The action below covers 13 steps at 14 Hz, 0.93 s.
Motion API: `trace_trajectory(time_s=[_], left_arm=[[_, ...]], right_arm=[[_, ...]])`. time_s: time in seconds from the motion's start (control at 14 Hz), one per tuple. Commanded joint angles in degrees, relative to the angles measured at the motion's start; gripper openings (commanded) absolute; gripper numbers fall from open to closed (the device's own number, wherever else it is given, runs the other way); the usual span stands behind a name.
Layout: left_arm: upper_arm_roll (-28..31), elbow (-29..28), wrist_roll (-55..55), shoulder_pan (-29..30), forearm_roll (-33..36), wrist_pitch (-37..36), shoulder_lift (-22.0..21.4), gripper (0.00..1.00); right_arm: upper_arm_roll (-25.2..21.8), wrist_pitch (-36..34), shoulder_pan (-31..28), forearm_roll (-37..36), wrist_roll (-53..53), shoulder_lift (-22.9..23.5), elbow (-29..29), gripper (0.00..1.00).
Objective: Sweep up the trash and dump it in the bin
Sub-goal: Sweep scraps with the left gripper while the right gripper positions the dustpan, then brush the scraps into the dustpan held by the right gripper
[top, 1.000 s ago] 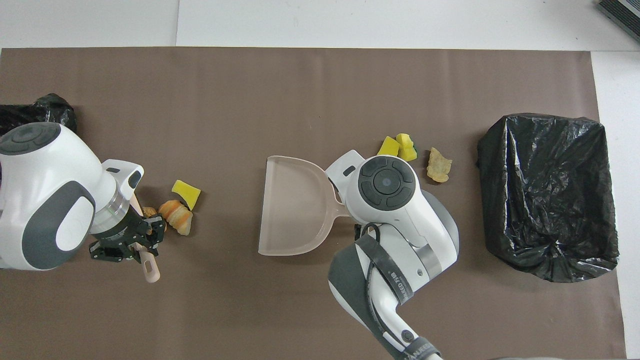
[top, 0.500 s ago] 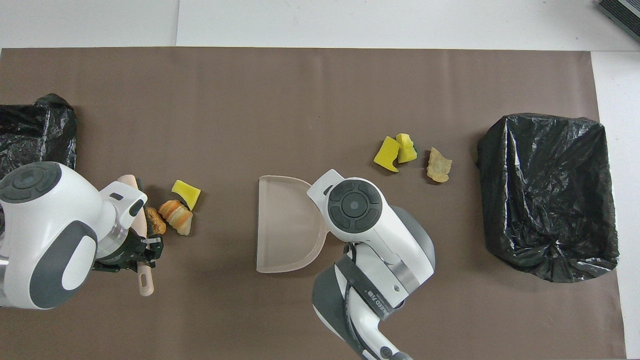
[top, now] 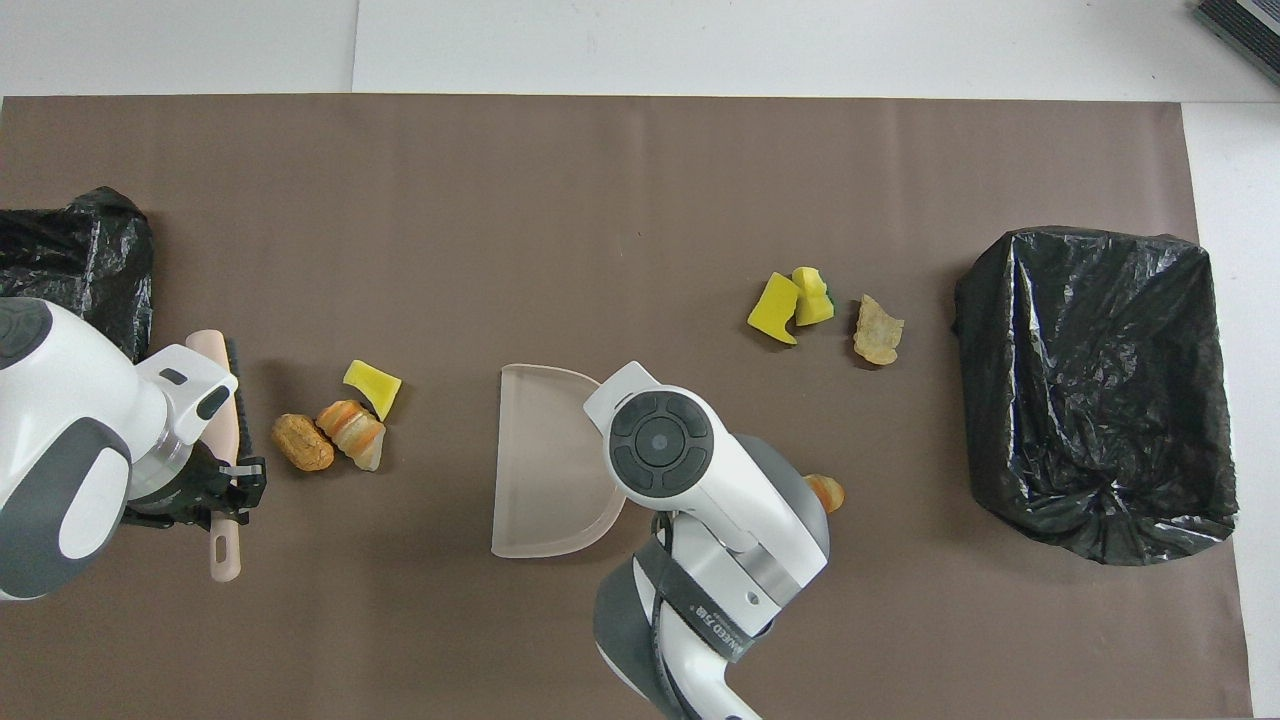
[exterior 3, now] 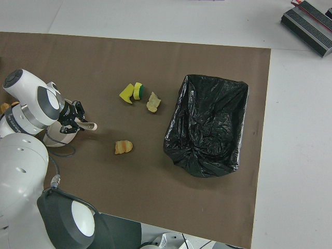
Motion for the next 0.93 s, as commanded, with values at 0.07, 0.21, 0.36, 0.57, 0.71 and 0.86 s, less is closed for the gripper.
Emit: trace_trajectory(time_s=[0.07, 0.21, 0.36, 0.57, 0.71, 0.86], left_arm=[[-0.53, -4.14, 12.33, 1.65, 0.96, 2.86, -0.79, 0.00], [-0.53, -4.75, 21.72, 3.74, 0.88, 5.76, -0.79, 0.00], [-0.53, -6.68, 27.73, 5.17, 0.79, 9.18, -1.05, 0.00], [-0.70, -7.13, 27.75, -0.17, 0.17, 11.22, -0.96, 0.00], [-0.70, -7.39, 27.31, -4.48, -1.57, 11.31, -0.70, 0.00], [-0.79, -7.57, 27.22, -8.35, -4.12, 11.40, -0.88, 0.00]], right_arm=[[-0.02, -0.62, 0.43, -1.07, 1.98, -0.33, -0.44, 0.00], [-0.02, -1.76, 0.43, -1.07, 2.07, -0.42, -0.18, 0.00], [-0.02, -1.76, 0.43, -1.07, 2.85, -0.42, -0.09, 0.00], [-0.02, -2.20, 0.43, -1.07, 3.56, -0.51, -0.09, 0.00], [0.07, -2.29, 0.43, -1.07, 3.65, -0.51, -0.09, 0.00], [0.07, -2.29, 0.43, -1.07, 5.31, -0.51, -0.17, 0.00]])
